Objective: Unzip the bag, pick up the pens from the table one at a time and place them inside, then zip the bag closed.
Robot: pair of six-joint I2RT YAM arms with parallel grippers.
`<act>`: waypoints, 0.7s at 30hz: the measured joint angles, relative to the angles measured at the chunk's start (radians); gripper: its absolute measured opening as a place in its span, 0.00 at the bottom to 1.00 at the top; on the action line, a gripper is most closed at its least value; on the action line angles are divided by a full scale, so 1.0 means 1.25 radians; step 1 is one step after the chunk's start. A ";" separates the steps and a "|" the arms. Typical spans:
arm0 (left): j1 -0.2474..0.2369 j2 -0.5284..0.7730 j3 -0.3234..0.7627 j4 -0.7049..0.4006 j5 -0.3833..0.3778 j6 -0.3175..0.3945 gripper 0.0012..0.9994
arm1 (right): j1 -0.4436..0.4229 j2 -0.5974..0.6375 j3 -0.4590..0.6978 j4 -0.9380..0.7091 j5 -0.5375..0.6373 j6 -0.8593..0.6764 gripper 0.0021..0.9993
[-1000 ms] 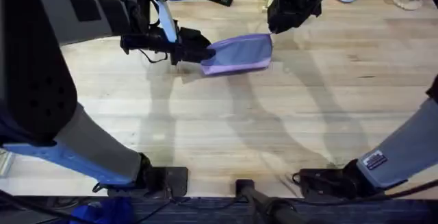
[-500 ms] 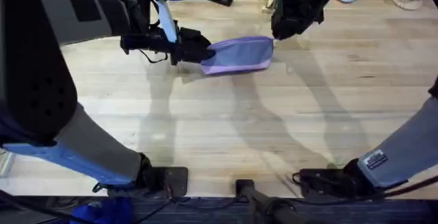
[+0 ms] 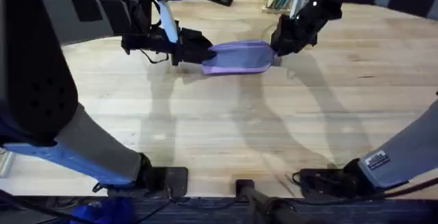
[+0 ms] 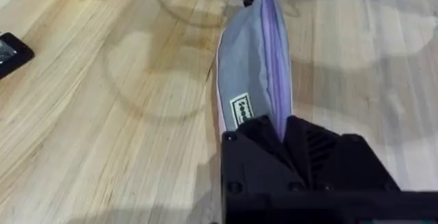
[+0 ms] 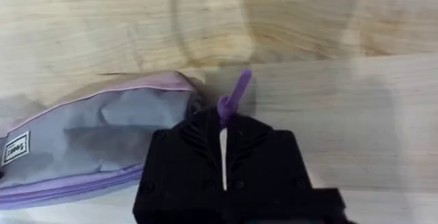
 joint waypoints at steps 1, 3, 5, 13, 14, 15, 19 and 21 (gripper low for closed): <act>0.000 0.000 0.000 0.000 0.000 0.000 0.04 | 0.000 -0.003 -0.009 0.005 -0.001 0.006 0.03; 0.000 0.000 0.000 0.000 0.000 0.000 0.04 | -0.002 -0.005 -0.017 0.010 -0.002 0.013 0.03; 0.000 0.000 0.000 0.000 0.000 0.000 0.04 | -0.002 -0.005 -0.019 0.013 -0.002 0.016 0.03; 0.001 0.000 0.000 0.000 -0.007 0.000 0.04 | -0.015 -0.005 -0.023 0.003 -0.004 0.022 0.10; 0.003 0.000 0.000 0.000 -0.007 0.000 0.04 | -0.020 -0.005 -0.023 -0.005 0.005 0.022 0.13; 0.005 0.000 0.000 0.000 -0.009 0.000 0.04 | -0.024 -0.005 -0.023 -0.009 0.012 0.023 0.17; 0.010 0.000 0.000 0.000 -0.009 0.000 0.07 | -0.035 -0.006 -0.013 -0.013 0.034 0.022 0.35; 0.012 0.000 0.000 0.000 -0.008 0.000 0.14 | -0.036 -0.014 -0.001 -0.013 0.039 0.016 0.62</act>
